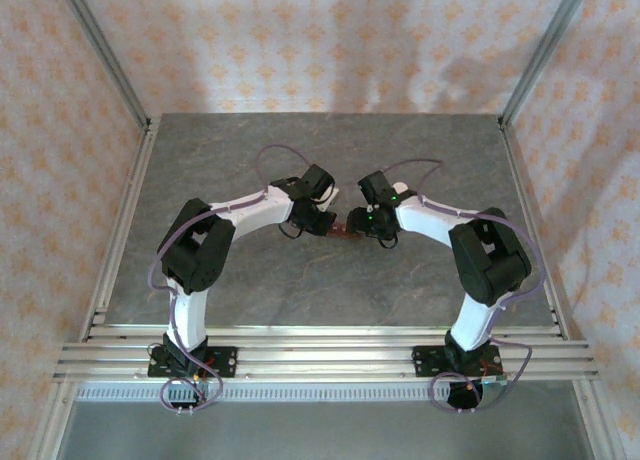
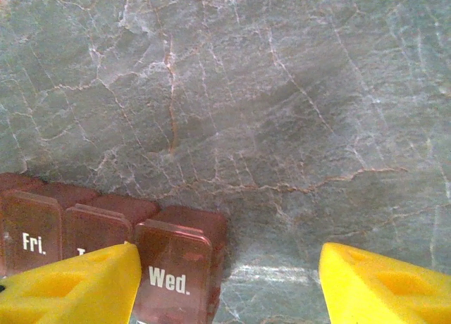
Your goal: Sort the pills into containers
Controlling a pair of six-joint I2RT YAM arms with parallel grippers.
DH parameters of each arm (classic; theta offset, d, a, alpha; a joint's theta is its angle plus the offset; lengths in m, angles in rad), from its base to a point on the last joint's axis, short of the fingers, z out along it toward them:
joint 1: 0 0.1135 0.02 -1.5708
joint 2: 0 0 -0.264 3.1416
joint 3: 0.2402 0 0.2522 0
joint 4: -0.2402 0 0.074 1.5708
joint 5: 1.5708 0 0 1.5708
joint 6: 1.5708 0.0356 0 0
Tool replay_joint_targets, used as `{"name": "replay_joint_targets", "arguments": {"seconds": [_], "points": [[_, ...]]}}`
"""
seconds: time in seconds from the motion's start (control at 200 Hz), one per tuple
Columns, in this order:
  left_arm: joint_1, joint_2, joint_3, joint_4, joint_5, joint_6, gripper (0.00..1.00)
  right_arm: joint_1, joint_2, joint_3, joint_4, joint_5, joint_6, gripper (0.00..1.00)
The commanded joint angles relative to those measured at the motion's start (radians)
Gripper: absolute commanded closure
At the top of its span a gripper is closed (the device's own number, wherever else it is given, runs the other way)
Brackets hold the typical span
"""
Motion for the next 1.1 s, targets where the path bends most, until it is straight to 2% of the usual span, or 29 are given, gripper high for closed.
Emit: {"name": "replay_joint_targets", "arguments": {"seconds": [0.0,0.16,0.345,0.536,0.606,0.676,0.711,0.726,0.776,0.936,1.096], "points": [[-0.005,-0.008,0.045,0.027,-0.043,-0.001,0.98,0.005,0.014,0.052,-0.082,0.041,-0.024,0.31],[0.007,-0.052,0.078,0.065,-0.063,-0.009,0.88,0.002,-0.019,0.142,-0.143,0.044,-0.043,0.30],[0.031,-0.170,0.053,0.162,-0.111,-0.016,0.84,-0.010,-0.064,0.237,-0.198,0.045,-0.047,0.30],[0.056,-0.363,-0.087,0.333,-0.186,-0.008,0.62,-0.043,-0.176,0.273,-0.214,0.060,-0.051,0.28],[0.069,-0.439,-0.145,0.386,-0.221,-0.006,0.45,-0.064,-0.232,0.267,-0.205,0.061,-0.048,0.26],[0.084,-0.505,-0.187,0.415,-0.248,-0.003,0.20,-0.089,-0.285,0.256,-0.193,0.066,-0.046,0.24],[0.090,-0.534,-0.203,0.417,-0.264,0.001,0.04,-0.102,-0.312,0.250,-0.190,0.070,-0.046,0.23],[0.092,-0.545,-0.208,0.419,-0.271,0.005,0.01,-0.108,-0.323,0.249,-0.190,0.073,-0.047,0.23],[0.098,-0.587,-0.232,0.425,-0.304,0.017,0.00,-0.128,-0.357,0.242,-0.190,0.084,-0.049,0.21],[0.107,-0.715,-0.348,0.514,-0.451,0.074,0.00,-0.171,-0.459,0.207,-0.207,0.213,-0.060,0.00],[0.111,-0.842,-0.576,0.786,-0.613,0.153,0.00,-0.222,-0.524,0.153,-0.218,0.385,-0.042,0.00]]}}
